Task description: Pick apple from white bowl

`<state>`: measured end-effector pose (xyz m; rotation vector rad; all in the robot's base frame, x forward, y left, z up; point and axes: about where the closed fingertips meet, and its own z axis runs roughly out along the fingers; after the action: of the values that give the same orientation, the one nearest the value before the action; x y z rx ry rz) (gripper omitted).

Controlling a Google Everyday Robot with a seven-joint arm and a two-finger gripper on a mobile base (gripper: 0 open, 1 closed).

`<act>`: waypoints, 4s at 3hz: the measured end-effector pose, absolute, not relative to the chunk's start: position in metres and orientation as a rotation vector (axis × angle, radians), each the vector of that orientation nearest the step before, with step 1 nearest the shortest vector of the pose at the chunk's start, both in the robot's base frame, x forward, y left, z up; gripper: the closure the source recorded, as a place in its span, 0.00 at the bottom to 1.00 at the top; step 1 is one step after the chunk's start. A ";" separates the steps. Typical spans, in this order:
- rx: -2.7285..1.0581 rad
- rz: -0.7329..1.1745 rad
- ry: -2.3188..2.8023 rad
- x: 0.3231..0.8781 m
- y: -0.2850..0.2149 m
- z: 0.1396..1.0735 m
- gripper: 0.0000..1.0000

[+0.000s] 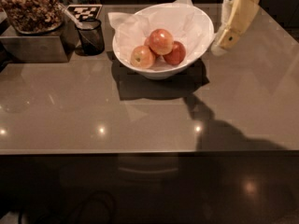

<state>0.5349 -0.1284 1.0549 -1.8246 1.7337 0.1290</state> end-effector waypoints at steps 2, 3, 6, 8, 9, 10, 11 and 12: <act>-1.740 0.150 1.715 0.549 -0.130 1.057 0.00; -1.741 0.214 1.673 0.581 -0.123 1.044 0.00; -1.718 0.262 1.599 0.623 -0.110 1.047 0.28; -1.717 0.352 1.584 0.651 -0.099 1.014 0.25; -1.734 0.406 1.583 0.673 -0.088 0.989 0.24; -1.746 0.452 1.595 0.689 -0.081 0.966 0.22; -1.751 0.483 1.609 0.702 -0.076 0.947 0.23; -1.747 0.507 1.622 0.710 -0.073 0.935 0.23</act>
Offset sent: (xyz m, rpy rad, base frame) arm 0.0277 -0.0143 -0.0108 0.1521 -0.0261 -0.0798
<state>0.7101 -0.0728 0.9345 -1.7473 1.6224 0.5068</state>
